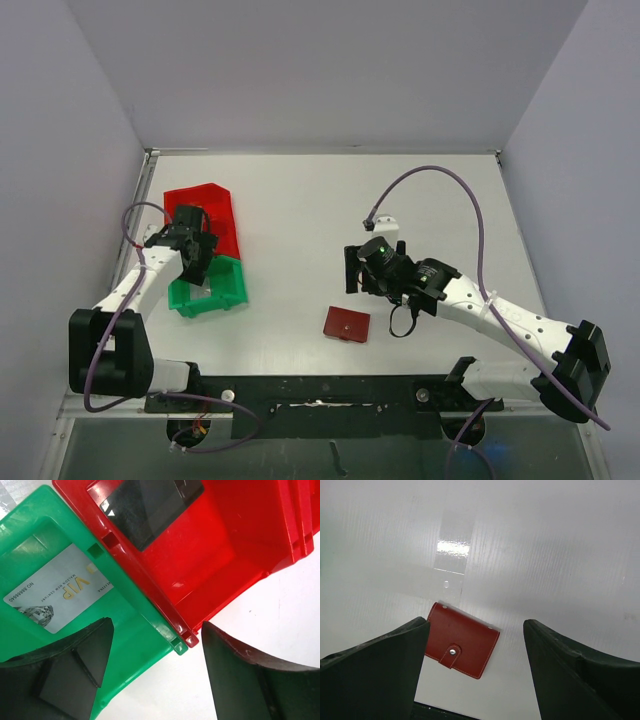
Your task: Take the credit cards out of the card holder
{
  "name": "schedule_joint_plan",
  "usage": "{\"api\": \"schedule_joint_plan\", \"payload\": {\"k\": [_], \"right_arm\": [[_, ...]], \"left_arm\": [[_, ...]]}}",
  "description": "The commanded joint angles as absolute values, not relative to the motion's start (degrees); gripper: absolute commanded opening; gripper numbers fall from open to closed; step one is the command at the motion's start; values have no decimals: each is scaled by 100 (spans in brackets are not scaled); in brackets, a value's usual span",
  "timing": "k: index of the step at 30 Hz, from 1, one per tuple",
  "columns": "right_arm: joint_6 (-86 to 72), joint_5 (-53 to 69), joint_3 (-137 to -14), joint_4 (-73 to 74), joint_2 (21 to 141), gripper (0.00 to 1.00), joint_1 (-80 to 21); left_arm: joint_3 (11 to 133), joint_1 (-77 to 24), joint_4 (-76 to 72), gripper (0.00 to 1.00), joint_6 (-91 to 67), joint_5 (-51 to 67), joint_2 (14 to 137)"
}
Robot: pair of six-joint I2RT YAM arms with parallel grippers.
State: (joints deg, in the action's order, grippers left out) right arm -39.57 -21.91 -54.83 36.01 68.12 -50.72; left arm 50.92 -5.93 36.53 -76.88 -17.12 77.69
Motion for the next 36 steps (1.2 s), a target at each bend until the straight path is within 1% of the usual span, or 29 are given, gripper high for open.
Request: {"api": "schedule_joint_plan", "payload": {"k": [1, 5, 16, 24, 31, 36], "right_arm": [[-4059, -2445, -5476, 3564, 6708, 78, -5079], [-4119, -2478, -5467, 3586, 6702, 78, -5077], [-4193, -2517, -5493, 3634, 6742, 77, -5079], [-4356, -2642, -5364, 3586, 6565, 77, -5075], [-4502, -2865, -5331, 3667, 6454, 77, -5066], [-4641, -2994, -5265, 3702, 6380, 77, -5058]], "left_arm": [[5154, -527, 3470, 68, -7727, -1745, 7875], [5083, -523, 3347, 65, -7662, -1742, 7892], [4826, -540, 3032, 52, -7451, -1749, 7779], [4657, -714, 2682, 40, -7279, -1733, 7638], [4590, -1043, 2473, 37, -7219, -1696, 7734], [4655, -1504, 2343, 33, -7151, -1744, 7885]]}}
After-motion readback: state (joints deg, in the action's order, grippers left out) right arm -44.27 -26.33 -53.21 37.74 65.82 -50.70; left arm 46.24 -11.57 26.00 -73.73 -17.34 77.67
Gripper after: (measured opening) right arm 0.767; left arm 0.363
